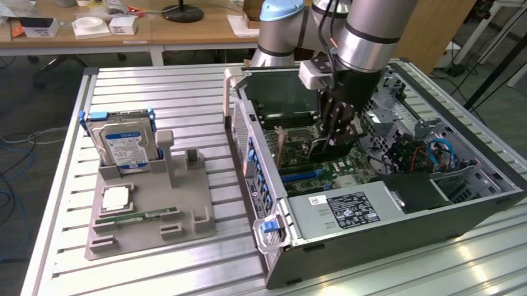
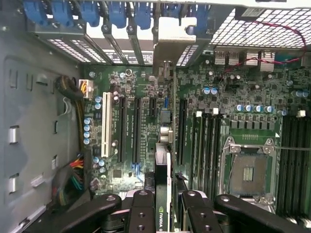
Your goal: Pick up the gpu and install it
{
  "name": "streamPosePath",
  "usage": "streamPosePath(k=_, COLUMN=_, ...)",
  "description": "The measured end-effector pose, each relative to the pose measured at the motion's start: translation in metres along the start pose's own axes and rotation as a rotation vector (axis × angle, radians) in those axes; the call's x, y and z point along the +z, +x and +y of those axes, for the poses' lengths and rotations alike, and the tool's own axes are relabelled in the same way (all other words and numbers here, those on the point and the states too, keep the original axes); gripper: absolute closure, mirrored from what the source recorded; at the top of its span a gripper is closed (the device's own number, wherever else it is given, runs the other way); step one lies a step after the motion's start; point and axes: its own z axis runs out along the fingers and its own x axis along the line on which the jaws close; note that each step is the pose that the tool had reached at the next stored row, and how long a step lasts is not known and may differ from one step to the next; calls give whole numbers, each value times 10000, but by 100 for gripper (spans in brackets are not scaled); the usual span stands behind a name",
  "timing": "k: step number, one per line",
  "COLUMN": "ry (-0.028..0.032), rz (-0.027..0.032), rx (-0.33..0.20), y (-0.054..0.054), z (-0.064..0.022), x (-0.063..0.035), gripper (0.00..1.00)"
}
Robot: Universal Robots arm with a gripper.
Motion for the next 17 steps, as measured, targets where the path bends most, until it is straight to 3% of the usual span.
streamPosePath(k=9, ry=1, rz=1, rx=512, y=-31, z=110, x=162, gripper=74)
streamPosePath(k=12, ry=23, rz=66, rx=520, y=-32, z=125, x=193, gripper=74)
streamPosePath(k=17, ry=103, rz=78, rx=523, y=-33, z=199, x=268, gripper=74)
